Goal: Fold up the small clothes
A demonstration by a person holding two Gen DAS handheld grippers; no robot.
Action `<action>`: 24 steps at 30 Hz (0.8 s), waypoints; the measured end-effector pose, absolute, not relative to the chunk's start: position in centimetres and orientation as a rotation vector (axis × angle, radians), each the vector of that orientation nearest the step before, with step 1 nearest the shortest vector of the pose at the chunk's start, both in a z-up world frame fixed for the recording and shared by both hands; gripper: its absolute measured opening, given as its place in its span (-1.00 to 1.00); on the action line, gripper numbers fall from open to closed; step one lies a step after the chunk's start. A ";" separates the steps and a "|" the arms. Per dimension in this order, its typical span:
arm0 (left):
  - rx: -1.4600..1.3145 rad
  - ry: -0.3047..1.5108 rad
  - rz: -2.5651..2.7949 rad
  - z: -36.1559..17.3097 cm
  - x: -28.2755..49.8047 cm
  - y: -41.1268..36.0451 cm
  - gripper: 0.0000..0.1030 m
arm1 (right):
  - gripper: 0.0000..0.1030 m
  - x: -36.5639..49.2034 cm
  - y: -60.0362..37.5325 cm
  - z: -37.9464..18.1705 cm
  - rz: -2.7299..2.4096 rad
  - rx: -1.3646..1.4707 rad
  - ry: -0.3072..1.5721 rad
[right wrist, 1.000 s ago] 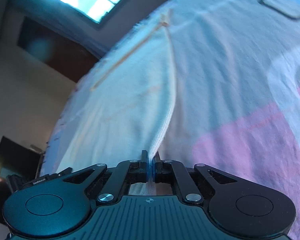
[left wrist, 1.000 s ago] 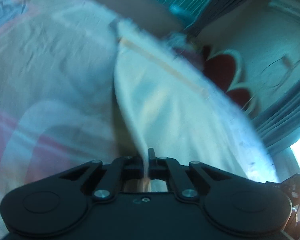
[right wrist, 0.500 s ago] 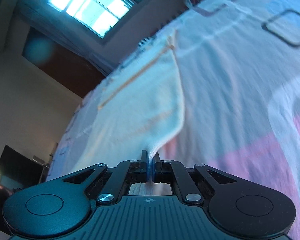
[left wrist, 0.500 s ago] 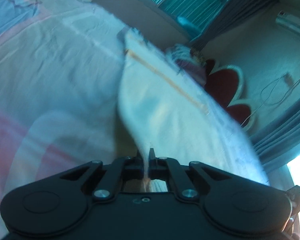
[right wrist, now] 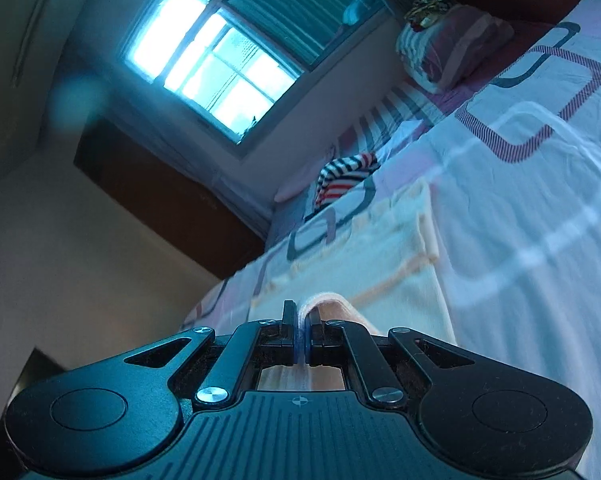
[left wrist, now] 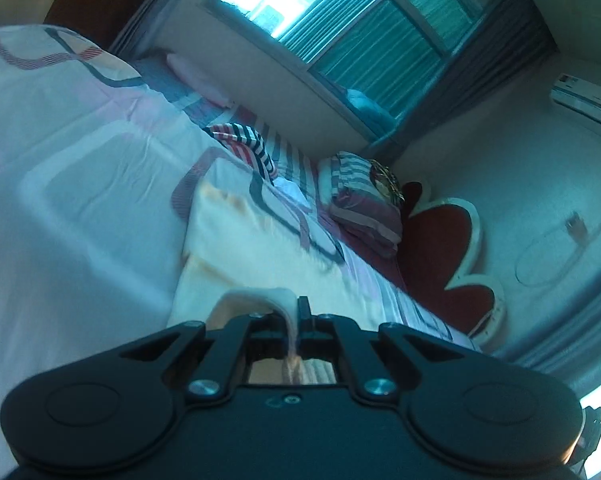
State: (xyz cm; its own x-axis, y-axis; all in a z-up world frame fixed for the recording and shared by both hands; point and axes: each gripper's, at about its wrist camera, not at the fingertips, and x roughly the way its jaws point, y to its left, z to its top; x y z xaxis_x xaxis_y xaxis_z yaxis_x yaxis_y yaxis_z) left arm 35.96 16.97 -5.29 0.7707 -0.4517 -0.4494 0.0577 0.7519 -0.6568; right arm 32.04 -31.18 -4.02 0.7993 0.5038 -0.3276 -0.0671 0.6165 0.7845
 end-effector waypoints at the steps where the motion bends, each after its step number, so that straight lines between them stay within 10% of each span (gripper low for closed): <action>1: -0.674 0.645 -0.295 -5.3 37.6 16.8 -0.97 | -0.96 33.9 -31.5 -4.2 0.335 0.870 0.574; 15: -0.677 0.797 -0.255 -12.3 53.9 15.2 -0.88 | -0.96 52.7 -33.8 -13.6 0.257 0.967 0.742; 16: -0.702 0.783 -0.249 -12.7 54.4 15.6 -0.64 | -0.92 53.3 -33.9 -14.2 0.258 0.957 0.736; 19: -0.770 0.704 -0.254 -13.3 55.1 16.6 0.10 | 0.10 54.7 -34.2 -15.2 0.232 0.935 0.717; 24: -0.676 0.631 -0.280 -11.9 54.9 16.8 0.37 | 0.12 54.9 -34.7 -14.7 0.252 0.884 0.640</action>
State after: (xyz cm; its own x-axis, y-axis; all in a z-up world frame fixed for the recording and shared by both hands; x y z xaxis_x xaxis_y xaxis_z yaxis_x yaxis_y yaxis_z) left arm 54.94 16.75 -11.91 0.7794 -0.4361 -0.4499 0.0412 0.7521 -0.6577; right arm 54.87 -34.70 -14.68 0.7871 0.4570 -0.4142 0.0520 0.6200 0.7829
